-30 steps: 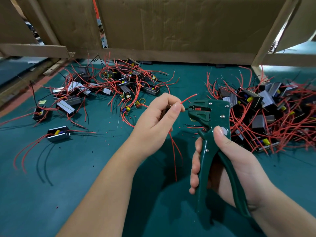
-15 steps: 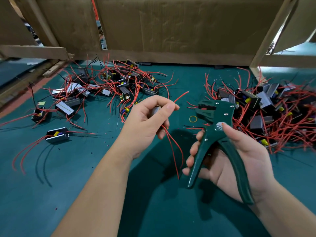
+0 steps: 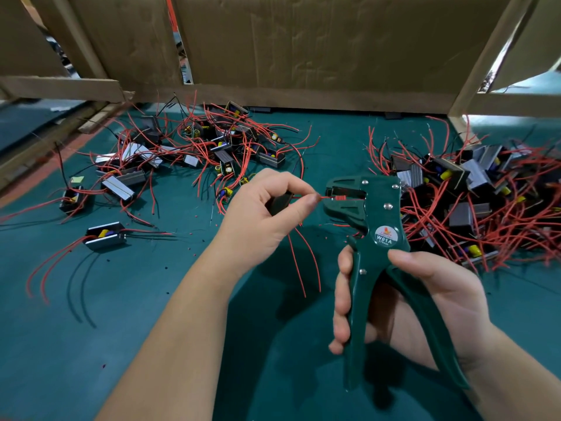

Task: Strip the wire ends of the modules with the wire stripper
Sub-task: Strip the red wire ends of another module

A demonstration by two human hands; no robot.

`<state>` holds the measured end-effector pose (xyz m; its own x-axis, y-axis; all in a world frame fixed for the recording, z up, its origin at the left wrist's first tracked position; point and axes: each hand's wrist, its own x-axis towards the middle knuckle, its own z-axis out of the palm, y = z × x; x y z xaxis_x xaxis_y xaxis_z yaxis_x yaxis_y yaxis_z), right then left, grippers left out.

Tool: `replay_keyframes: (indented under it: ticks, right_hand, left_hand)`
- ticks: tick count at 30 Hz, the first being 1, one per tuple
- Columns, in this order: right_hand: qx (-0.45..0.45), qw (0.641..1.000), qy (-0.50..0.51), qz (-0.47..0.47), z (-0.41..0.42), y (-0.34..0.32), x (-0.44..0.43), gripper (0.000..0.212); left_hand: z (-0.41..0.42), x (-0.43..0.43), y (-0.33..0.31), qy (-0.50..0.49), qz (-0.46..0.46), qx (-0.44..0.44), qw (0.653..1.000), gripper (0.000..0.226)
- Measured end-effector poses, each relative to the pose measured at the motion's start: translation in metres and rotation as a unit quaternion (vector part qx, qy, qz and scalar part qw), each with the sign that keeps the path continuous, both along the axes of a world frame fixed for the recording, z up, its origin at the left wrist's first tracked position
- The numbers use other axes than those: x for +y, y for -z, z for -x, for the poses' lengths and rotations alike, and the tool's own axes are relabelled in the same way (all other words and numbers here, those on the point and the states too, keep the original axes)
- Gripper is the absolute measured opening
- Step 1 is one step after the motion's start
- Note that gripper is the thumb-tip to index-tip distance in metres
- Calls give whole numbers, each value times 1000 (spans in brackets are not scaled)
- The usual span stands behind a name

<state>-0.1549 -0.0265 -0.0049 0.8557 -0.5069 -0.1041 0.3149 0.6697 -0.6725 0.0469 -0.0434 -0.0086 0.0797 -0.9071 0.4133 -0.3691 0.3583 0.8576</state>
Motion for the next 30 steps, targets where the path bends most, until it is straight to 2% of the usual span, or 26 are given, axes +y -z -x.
replay_keyframes:
  ticks: [7,21,30]
  right_hand:
    - [23,999,33,6,1,-1,-1,44]
    - [51,997,46,18,-1,-1,1,37]
    - [133,985,102,47,-3,-1,5,45]
  left_hand:
    - [-1,0,-1,-11,12,7,1000,11]
    - [2,5,-8,-15,2,6,1000,9]
    - [1,4,-5,-21,17,-11,1000,13]
